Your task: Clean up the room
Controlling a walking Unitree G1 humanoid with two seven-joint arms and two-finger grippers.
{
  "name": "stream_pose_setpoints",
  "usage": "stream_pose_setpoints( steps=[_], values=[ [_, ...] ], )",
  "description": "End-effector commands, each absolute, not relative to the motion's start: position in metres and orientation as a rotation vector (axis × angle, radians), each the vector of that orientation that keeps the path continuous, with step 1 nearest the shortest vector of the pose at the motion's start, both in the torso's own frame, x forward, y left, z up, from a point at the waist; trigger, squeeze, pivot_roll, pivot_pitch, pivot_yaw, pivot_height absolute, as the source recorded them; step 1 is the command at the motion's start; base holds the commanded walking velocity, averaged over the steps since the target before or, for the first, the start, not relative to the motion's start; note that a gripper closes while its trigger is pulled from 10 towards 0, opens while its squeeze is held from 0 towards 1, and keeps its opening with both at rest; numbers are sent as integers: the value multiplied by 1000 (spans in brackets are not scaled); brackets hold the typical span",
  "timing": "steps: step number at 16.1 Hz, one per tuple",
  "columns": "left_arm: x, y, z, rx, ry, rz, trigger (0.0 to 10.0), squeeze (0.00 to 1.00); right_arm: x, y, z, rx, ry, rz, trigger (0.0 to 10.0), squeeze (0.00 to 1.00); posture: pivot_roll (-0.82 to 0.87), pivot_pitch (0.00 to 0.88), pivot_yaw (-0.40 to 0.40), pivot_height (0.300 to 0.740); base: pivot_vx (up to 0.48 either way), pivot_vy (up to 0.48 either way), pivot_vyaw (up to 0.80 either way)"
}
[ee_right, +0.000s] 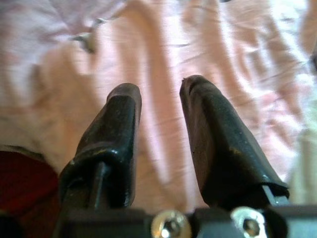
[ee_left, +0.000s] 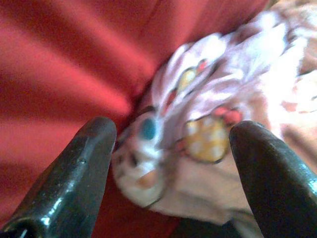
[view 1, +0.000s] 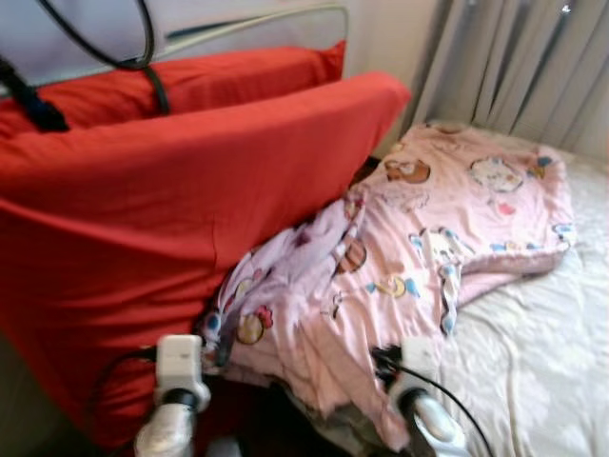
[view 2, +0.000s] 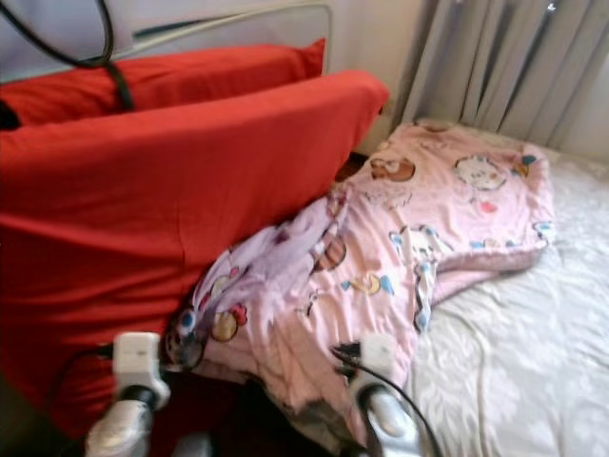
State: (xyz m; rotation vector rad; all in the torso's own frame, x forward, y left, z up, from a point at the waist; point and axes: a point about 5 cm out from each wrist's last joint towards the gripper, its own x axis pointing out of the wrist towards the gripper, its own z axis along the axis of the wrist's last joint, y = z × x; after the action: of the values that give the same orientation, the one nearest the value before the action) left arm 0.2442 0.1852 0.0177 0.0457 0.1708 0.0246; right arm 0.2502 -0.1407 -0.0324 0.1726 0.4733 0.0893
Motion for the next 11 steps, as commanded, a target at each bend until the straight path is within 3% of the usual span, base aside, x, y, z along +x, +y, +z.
stream_pose_setpoints(
  steps=[1,5,9,10,11],
  values=[
    [243,192,18,62,183,36,10000,0,254,-137,-30,181,473,92,10000,0,60,0,-74,606,337,0,0],
    [242,191,19,62,184,38,10000,0,254,-138,-32,182,487,82,10000,0,60,0,-74,606,319,0,0],
    [241,191,20,69,183,37,10000,0,249,-143,-40,274,569,-25,10000,0,66,0,-69,606,0,0,0],
    [240,192,20,72,184,37,10000,0,248,-148,-43,335,600,-90,10000,255,67,0,-66,606,0,0,0],
    [239,192,21,75,185,36,10000,0,248,-151,-43,390,599,-131,10000,1000,69,0,-66,606,0,0,0]
  ],
)
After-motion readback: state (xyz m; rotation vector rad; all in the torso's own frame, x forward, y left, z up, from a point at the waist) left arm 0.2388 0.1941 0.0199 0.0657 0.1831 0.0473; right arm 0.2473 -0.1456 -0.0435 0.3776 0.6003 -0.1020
